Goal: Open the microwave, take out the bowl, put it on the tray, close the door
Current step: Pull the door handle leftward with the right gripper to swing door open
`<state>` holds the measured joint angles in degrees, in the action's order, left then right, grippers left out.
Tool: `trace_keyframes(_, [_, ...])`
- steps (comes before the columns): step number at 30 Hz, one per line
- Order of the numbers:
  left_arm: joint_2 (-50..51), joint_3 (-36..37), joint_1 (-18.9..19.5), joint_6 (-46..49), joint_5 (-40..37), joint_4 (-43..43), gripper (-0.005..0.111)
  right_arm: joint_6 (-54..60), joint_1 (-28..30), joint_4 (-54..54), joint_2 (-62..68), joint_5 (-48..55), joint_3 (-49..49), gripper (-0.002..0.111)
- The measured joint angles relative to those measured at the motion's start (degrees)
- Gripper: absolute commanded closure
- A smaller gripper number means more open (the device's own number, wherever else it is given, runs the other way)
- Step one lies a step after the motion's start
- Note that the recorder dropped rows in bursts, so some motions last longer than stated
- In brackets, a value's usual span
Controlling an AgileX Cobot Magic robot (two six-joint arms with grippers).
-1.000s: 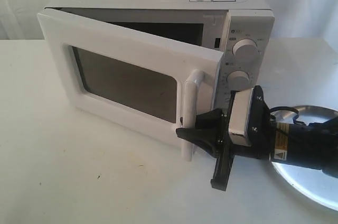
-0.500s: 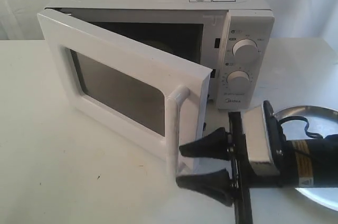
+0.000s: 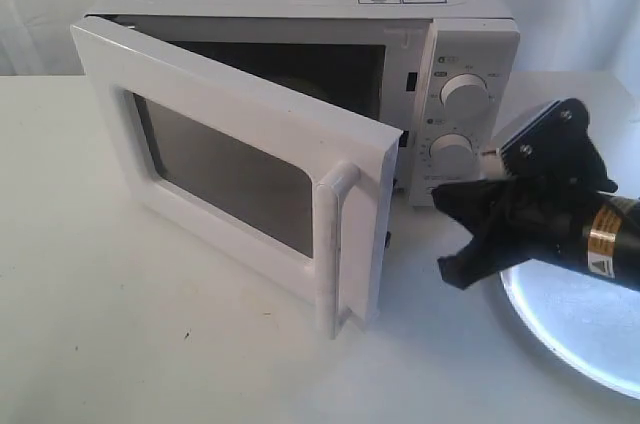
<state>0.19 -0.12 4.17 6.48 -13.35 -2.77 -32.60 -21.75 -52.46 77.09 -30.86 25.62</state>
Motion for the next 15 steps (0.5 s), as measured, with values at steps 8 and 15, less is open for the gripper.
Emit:
trace_keyframes(8, [0.0, 0.0, 0.0, 0.0, 0.0, 0.0, 0.107, 3.4, 0.0, -2.5, 4.0, -25.1, 0.7, 0.108])
trace_keyframes(15, [0.0, 0.0, 0.0, 0.0, 0.0, 0.0, 0.107, 3.3, -0.1, -20.4, 5.0, -30.6, 2.2, 0.108])
